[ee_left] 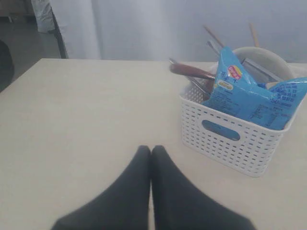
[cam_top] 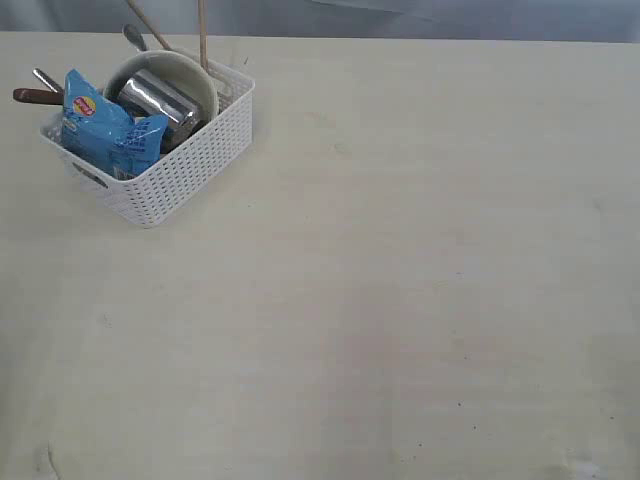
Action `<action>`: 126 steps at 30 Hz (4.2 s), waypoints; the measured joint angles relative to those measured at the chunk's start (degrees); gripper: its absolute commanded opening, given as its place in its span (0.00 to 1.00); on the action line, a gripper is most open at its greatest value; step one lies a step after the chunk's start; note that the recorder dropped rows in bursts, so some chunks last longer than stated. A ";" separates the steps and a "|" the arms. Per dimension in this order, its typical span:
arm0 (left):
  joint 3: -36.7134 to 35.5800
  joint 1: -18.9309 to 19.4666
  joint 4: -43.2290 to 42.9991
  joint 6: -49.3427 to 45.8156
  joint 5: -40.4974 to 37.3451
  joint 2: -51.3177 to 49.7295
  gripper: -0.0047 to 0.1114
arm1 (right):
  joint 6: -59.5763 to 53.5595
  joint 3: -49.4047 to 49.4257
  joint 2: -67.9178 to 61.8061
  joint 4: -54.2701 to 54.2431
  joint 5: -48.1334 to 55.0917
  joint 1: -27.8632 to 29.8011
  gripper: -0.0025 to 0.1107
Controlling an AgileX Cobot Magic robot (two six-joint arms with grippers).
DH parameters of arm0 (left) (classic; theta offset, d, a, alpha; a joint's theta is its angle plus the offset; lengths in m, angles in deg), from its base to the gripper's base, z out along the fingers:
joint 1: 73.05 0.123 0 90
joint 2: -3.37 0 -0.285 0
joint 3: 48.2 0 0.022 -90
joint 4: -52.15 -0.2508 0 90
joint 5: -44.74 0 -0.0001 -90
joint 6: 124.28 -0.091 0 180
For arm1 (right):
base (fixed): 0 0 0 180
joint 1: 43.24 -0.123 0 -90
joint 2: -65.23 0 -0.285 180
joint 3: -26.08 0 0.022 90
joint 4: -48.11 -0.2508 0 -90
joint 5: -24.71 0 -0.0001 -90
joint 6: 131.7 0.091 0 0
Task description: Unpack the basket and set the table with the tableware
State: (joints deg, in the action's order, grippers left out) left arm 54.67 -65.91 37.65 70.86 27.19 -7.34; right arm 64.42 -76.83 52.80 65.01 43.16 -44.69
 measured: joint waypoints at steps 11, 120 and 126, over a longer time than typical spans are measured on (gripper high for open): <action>0.00 0.00 0.00 0.00 0.00 0.00 0.04 | -0.05 0.00 -0.05 6.04 -24.64 0.00 0.02; 0.00 0.00 0.00 0.00 0.00 0.00 0.04 | -68.72 -103.18 -122.35 -59.09 17.67 -42.88 0.56; 0.00 0.00 0.00 0.00 0.00 0.00 0.04 | -68.72 -103.18 -123.33 -59.12 17.67 -43.63 0.55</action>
State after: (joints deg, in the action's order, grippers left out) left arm 54.67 -65.91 37.65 70.86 27.19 -7.34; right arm -4.30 -180.02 -70.53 5.88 60.83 -88.31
